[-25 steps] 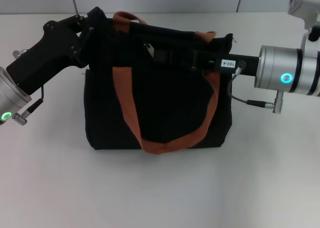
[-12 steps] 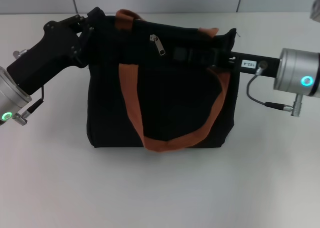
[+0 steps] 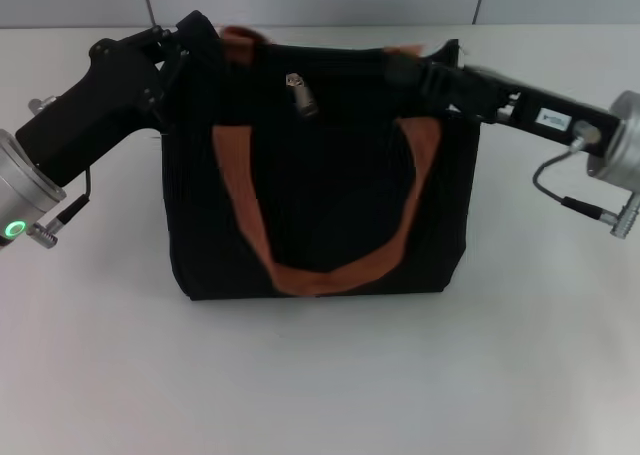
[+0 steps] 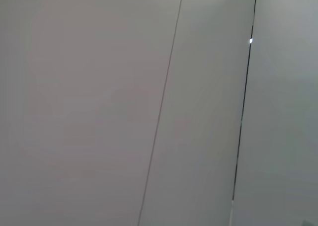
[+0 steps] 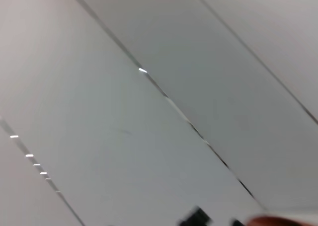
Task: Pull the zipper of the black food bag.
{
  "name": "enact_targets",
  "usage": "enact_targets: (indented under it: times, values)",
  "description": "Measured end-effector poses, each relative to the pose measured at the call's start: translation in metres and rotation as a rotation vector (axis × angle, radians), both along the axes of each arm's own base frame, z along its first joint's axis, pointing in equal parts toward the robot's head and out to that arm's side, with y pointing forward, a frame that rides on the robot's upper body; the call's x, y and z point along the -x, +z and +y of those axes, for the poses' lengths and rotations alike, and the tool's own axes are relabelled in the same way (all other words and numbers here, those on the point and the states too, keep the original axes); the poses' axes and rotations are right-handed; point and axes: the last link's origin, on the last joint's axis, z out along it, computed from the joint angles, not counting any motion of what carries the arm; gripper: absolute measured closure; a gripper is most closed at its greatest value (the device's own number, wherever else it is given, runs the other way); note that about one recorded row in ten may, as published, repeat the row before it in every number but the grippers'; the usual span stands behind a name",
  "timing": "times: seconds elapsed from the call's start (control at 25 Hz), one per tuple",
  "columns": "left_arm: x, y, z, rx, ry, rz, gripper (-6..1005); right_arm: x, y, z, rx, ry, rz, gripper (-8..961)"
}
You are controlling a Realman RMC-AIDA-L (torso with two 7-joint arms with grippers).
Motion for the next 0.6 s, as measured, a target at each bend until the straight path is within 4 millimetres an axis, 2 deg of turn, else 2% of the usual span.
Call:
enact_targets:
  times: [0.16,0.4,0.6]
  values:
    - [-0.010,-0.001,0.003,0.088,-0.006,-0.062,968,0.005,0.000,-0.011,-0.106,0.142,-0.010,943]
    - [-0.019,-0.003,0.006,0.169,-0.008,-0.114,968,0.002,-0.003,-0.015,-0.203,0.194,-0.045,936]
    - [-0.026,-0.003,0.007,0.208,-0.020,-0.143,968,-0.004,-0.007,-0.012,-0.203,0.154,-0.071,749]
